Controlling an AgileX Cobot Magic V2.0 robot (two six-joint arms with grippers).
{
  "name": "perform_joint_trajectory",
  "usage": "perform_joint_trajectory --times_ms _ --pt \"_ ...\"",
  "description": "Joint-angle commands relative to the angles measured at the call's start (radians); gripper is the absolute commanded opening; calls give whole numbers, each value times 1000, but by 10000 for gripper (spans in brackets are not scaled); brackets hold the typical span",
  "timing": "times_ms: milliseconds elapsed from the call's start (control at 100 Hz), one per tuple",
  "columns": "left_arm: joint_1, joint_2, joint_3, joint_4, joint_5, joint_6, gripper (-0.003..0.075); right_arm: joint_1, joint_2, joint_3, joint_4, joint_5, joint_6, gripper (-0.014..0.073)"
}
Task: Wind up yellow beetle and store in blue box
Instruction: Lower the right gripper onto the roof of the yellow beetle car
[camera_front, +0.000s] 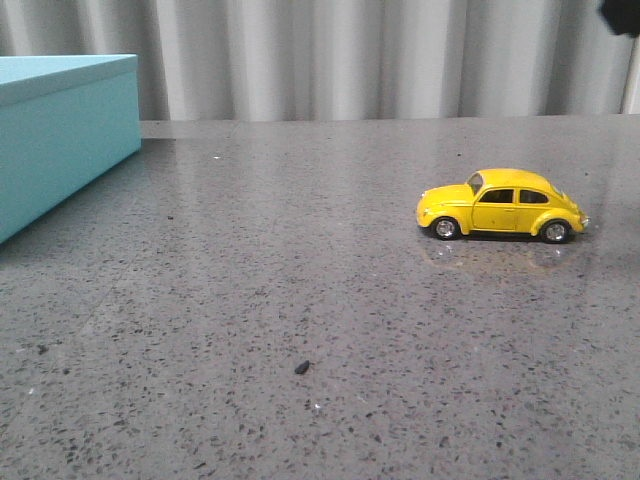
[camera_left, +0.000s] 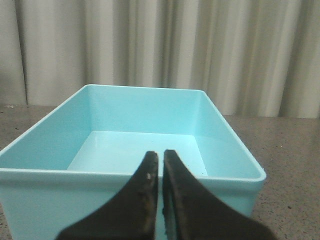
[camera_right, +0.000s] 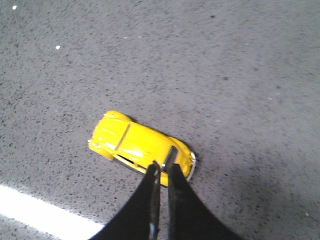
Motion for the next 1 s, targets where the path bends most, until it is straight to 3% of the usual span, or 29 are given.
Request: perform_joint_trajectory --times_ms 0,360,990 --pt "1 21 -35 -9 -75 1 -21 25 60 -105 1 34 -10 -41" --pt "1 21 -35 -9 -75 1 -21 71 298 -277 -7 206 66 -41" --pt "1 21 -35 -9 -75 1 -21 71 428 -354 -55 284 117 -41"
